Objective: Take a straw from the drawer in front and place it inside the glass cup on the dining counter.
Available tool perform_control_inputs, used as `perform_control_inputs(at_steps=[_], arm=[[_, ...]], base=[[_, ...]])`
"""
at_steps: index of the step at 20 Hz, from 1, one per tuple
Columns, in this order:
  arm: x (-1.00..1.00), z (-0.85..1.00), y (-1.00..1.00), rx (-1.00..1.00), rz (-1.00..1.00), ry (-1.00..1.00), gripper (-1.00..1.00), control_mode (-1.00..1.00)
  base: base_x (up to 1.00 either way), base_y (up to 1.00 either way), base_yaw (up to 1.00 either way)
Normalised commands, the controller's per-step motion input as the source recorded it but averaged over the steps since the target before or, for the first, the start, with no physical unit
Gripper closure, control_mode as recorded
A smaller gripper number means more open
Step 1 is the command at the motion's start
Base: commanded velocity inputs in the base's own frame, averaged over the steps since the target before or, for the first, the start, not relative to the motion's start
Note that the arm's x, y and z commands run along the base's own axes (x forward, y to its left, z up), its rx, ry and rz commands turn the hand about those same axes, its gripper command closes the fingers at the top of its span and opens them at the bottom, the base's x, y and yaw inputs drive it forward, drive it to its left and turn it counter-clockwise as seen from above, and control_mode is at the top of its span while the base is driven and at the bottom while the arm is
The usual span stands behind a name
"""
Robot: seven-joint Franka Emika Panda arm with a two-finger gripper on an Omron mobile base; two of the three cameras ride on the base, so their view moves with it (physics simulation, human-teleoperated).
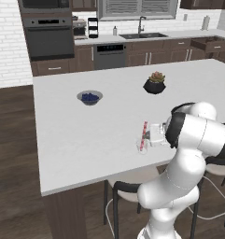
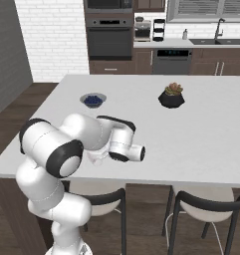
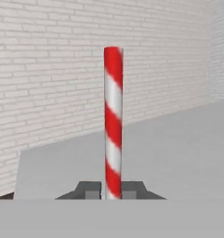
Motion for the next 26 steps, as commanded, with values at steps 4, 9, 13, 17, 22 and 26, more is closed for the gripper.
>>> perform_control_inputs(at_steps=[4, 9, 13, 17, 22, 26], arm=[[0.24, -0.08, -0.13, 0.0, -0.1, 0.0, 1.0, -1.0], [-0.01, -0.07, -0.29, 0.0, -0.08, 0.0, 1.0, -1.0], [-0.13, -0.12, -0.1, 0.0, -0.08, 0.0, -1.0, -1.0], [0.0, -0.14, 0.0, 0.0, -0.06, 0.0, -1.0, -1.0], [0.0, -0.01, 0.0, 0.0, -0.05, 0.0, -1.0, -1.0], [-0.11, 0.13, 0.0, 0.0, -0.07, 0.0, -1.0, -1.0]], base=[[0.0, 0.0, 0.0], [0.0, 0.0, 0.0], [0.0, 0.0, 0.0], [0.0, 0.0, 0.0], [0.0, 0.0, 0.0], [0.0, 0.0, 0.0]])
